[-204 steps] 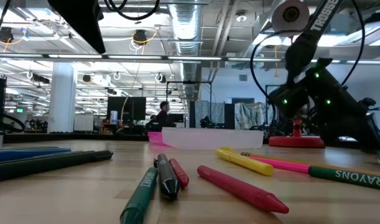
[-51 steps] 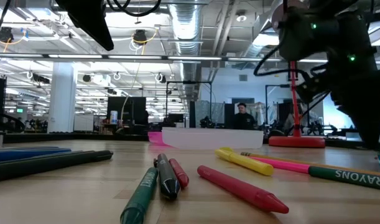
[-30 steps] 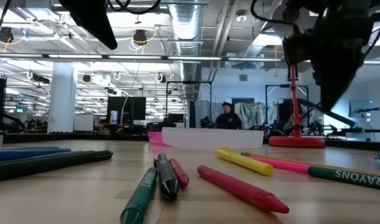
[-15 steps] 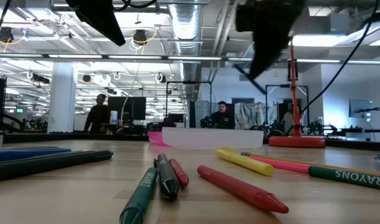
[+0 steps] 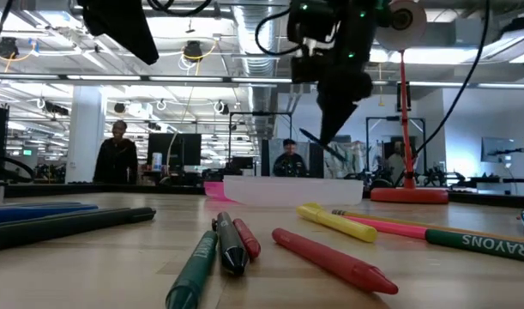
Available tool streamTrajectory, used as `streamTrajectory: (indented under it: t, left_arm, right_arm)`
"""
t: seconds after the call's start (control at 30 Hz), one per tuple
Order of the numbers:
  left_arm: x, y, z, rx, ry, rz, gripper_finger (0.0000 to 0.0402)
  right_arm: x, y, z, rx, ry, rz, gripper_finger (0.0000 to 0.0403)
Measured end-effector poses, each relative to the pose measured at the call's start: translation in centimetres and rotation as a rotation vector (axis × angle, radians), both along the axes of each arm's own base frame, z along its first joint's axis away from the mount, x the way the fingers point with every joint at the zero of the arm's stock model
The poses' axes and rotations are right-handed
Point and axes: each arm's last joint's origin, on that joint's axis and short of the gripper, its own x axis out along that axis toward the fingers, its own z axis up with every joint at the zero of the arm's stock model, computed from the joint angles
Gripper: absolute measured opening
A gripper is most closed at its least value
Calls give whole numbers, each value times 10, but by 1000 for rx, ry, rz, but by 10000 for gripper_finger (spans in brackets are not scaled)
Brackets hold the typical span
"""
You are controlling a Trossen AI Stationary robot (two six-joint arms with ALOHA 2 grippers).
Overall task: Pick & place school supplies into a supply box
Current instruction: Put the green crayon into the pink supply box
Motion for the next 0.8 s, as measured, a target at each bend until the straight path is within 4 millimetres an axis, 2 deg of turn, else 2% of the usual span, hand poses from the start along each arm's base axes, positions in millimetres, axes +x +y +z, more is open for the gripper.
streamTrajectory:
  t: [0.1, 0.27, 0.4, 0.5, 0.67, 0.8]
  left_arm:
    - [-1, -2, 0, -1, -1, -5, 61]
    - [-1, -2, 0, 0, -2, -6, 61]
    - [-1, -2, 0, 11, -8, 0, 61]
    - [-1, -1, 0, 15, -10, 1, 61]
    - [-1, -1, 0, 18, -9, -1, 61]
    - [0, -1, 1, 19, -14, 3, 61]
  right_arm:
    - [3, -7, 2, -18, -5, 17, 0]
    - [11, -8, 7, -62, -68, 120, 0]
    - [9, -16, 6, -37, -69, 17, 0]
    - [9, -21, -3, -32, -33, -16, 0]
    - [18, -6, -14, -64, 1, 160, 0]
    - [25, -2, -23, -85, -3, 171, 0]
